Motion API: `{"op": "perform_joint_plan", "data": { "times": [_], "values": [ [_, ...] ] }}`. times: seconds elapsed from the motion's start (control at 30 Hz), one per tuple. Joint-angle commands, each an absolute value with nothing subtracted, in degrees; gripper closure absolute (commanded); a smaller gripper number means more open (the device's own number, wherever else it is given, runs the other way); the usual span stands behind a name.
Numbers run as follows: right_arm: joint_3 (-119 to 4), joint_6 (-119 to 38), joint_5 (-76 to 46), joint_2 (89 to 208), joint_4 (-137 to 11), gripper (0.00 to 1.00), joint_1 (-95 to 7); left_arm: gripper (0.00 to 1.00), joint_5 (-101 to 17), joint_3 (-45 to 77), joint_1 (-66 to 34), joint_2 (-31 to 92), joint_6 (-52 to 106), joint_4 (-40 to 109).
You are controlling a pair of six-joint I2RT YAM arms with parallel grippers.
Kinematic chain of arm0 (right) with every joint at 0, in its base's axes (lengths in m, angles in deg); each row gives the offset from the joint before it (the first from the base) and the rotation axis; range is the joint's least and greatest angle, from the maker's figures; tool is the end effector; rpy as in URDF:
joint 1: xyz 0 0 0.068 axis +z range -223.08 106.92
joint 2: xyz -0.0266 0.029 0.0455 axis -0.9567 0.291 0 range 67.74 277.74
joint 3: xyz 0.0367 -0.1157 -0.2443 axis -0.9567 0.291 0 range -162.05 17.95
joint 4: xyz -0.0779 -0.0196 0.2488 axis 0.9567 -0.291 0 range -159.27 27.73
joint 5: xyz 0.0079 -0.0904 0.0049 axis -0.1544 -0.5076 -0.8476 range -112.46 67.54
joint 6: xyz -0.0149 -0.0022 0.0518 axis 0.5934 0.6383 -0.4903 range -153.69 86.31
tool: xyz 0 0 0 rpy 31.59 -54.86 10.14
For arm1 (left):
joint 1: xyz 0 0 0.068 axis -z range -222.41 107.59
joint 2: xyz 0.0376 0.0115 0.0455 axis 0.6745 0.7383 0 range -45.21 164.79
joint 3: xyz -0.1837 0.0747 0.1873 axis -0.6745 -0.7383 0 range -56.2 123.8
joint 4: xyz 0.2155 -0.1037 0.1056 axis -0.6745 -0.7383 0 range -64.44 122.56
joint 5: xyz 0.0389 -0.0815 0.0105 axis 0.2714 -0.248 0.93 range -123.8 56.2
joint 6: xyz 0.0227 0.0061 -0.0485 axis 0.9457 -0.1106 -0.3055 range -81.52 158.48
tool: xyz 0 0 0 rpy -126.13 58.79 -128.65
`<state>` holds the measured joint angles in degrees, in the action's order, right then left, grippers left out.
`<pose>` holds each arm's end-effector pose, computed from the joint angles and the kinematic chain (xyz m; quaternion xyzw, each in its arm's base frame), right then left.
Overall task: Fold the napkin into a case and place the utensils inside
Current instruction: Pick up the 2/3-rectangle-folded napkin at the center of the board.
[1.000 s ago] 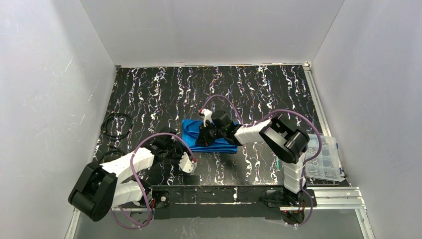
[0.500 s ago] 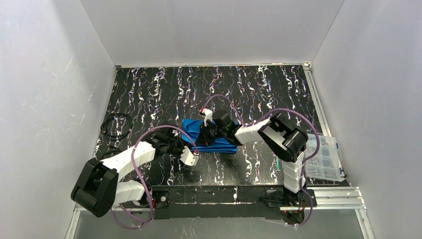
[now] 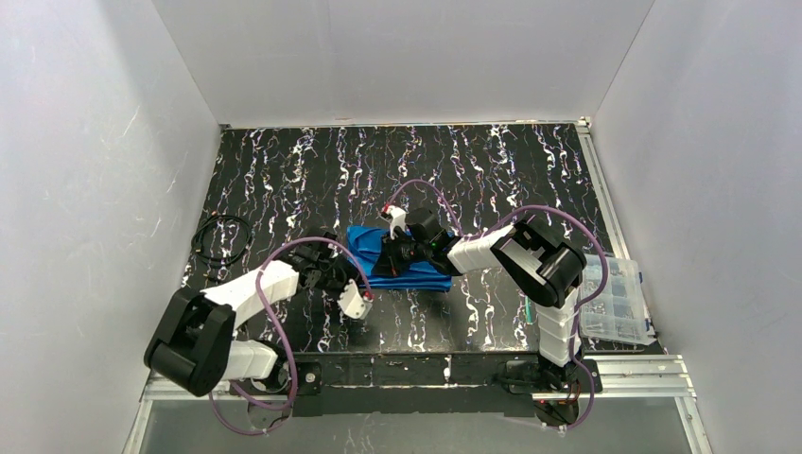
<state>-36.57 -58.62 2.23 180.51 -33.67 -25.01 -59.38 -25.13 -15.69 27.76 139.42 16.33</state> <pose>0.2525 0.3035 0.1276 -0.2746 0.8058 0.4407 0.2848 0.1906 -0.1132 0.1569 0.8684 0.3589 -0.0083 0.3420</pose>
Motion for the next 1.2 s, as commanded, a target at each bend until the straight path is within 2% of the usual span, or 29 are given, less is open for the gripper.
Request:
{"op": "perform_joint_plan", "data": {
  "times": [0.0, 0.23, 0.43, 0.5, 0.6, 0.83, 0.9, 0.93, 0.97, 1.07, 1.17],
  "values": [
    [-35.4, -58.55, 2.99, 181.68, -35.56, 0.96, -25.27, 0.59, -60.67, -24.13, -16.32, 32.24, 143.3, 16.38],
    [-35.43, -59.12, 4.4, 182.26, -35.5, 0.96, -25.68, 0.66, -62.3, -24.66, -16.3, 33.94, 146.11, 16.13],
    [-34.51, -59.87, 4.73, 182.25, -33.09, 0.96, -25.65, 0.91, -63.81, -20.38, -16.26, 35.41, 139.75, 13.32],
    [-33.93, -59.96, 3.73, 181.37, -31.75, 0.9, -25.66, 0.99, -65.14, -19.03, -16.31, 34.83, 137.31, 11.6],
    [-33.05, -59.22, 1.77, 179.01, -30.04, 0.85, -25.69, 1.0, -66.12, -17.08, -16.31, 34.17, 132.3, 8.4],
    [-28.65, -57.04, -2.59, 170.61, -24.52, 0.57, -25.99, 1.0, -68.32, -17.19, -16.31, 32.89, 127.71, 3.66],
    [-24.76, -56.36, -7.28, 165.87, -20.24, 0.35, -26.16, 1.0, -68.34, -17.34, -16.39, 32.82, 127.07, 3.4],
    [-22.51, -55.67, -10.07, 163.23, -17.49, 0.09, -26.17, 1.0, -68.33, -17.14, -16.4, 32.84, 126.17, 3.2],
    [-20.83, -55.07, -13.09, 160.76, -15.55, 0.02, -26.33, 1.0, -68.52, -16.83, -16.44, 32.81, 125.75, 3.14],
    [-18.66, -54.08, -20.25, 156.25, -14.17, 0.01, -26.72, 1.0, -69.62, -15.9, -16.71, 32.73, 123.32, 2.73],
    [-21.02, -49.53, -16.07, 155.77, -17.27, 0.01, -27.69, 1.0, -71.16, -14.72, -16.75, 32.93, 121.73, 1.13]
  ]
}}
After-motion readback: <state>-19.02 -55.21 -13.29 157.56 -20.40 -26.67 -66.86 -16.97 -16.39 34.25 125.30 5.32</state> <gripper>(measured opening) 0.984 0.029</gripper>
